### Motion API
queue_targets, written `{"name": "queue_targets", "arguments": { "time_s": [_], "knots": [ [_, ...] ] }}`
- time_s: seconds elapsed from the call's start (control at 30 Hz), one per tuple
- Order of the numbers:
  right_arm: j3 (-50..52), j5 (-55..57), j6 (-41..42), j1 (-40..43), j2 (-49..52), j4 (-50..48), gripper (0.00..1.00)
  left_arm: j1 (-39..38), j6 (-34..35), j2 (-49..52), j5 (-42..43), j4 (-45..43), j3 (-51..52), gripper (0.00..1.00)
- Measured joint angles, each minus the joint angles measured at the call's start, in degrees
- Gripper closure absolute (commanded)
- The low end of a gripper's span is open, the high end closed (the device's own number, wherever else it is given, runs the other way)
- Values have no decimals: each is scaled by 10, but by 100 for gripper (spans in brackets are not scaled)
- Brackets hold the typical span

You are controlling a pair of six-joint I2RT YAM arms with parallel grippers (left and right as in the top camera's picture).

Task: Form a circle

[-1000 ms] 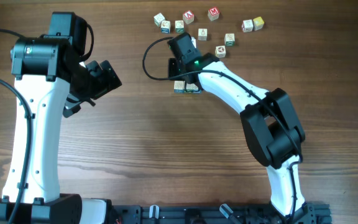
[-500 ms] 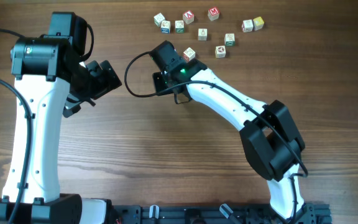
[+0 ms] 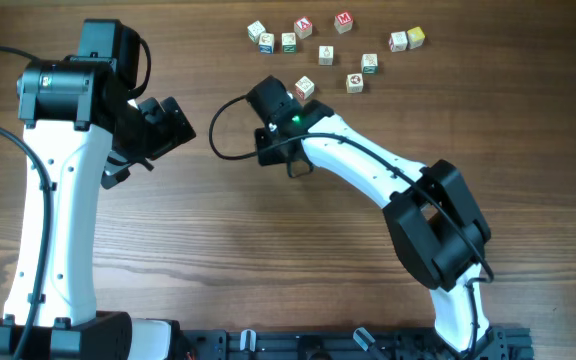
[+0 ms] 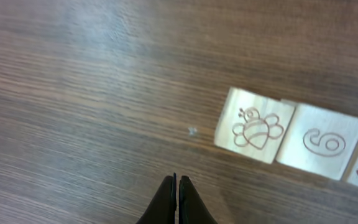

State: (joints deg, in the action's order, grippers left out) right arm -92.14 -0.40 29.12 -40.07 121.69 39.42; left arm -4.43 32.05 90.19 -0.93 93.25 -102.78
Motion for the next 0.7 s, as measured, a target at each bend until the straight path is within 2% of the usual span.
{"name": "queue_targets", "arguments": {
  "time_s": [0.7],
  "knots": [
    [2,6,45,20,1,19,95,0,0,0,0,0,0,0]
  ]
}}
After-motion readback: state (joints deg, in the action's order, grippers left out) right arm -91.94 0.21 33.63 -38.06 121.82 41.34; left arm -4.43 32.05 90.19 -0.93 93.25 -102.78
